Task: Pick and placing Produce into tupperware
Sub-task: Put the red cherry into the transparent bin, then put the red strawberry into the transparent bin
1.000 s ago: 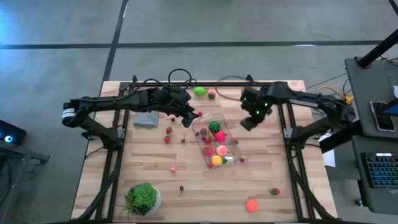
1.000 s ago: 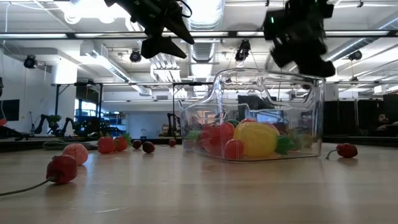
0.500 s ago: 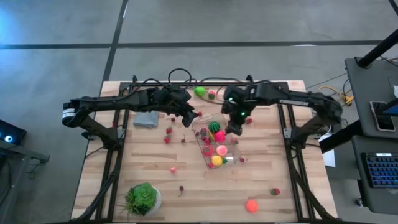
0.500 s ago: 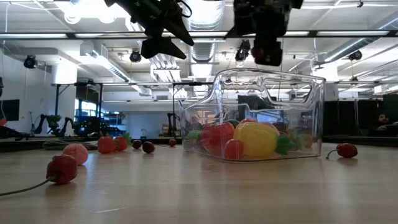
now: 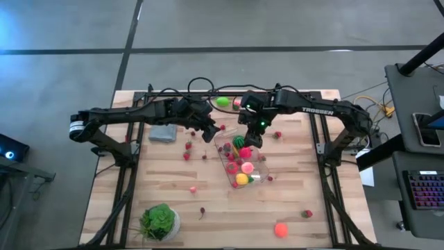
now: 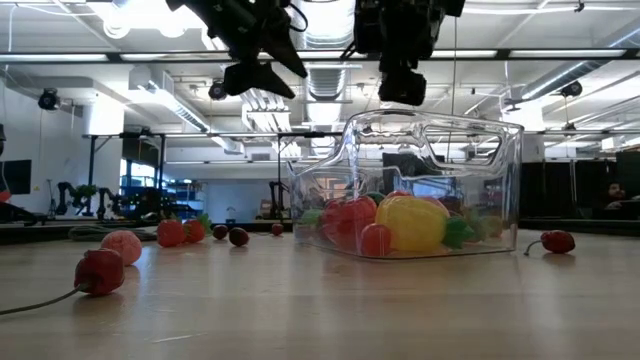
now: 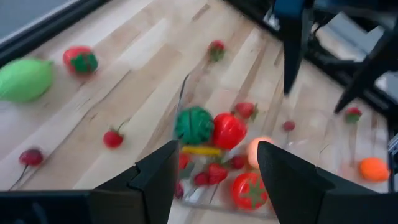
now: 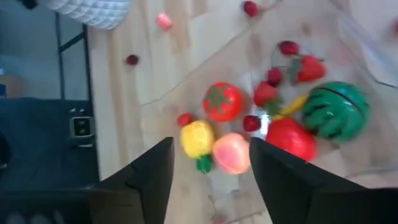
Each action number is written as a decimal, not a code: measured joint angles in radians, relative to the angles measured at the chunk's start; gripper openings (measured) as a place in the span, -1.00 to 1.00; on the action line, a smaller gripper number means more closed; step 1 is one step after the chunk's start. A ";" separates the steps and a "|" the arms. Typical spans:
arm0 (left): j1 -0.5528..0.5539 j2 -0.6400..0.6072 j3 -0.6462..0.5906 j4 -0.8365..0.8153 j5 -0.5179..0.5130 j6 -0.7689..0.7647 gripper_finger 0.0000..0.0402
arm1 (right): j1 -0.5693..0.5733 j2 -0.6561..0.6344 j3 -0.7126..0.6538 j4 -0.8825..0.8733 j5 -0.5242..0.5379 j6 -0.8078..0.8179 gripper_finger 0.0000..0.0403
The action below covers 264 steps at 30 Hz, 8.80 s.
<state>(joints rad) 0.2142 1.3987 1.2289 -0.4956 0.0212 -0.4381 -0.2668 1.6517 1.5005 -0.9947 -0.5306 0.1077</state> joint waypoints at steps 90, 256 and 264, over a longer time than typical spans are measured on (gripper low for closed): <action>0.192 0.348 -0.143 -0.225 -0.117 0.166 -0.13 | -0.100 -0.287 0.000 -0.198 0.687 0.325 0.07; 0.232 -0.042 -0.058 -0.037 -0.299 0.506 0.26 | -0.272 -0.092 -0.690 0.253 0.518 1.157 -0.23; 0.232 -0.042 -0.058 -0.037 -0.299 0.498 0.26 | -0.272 -0.092 -0.689 0.253 0.537 1.112 -0.37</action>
<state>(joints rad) 0.4458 1.3567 1.1713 -0.5323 -0.2775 0.0603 -0.5388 1.5593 0.8112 -0.7422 0.0067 1.2200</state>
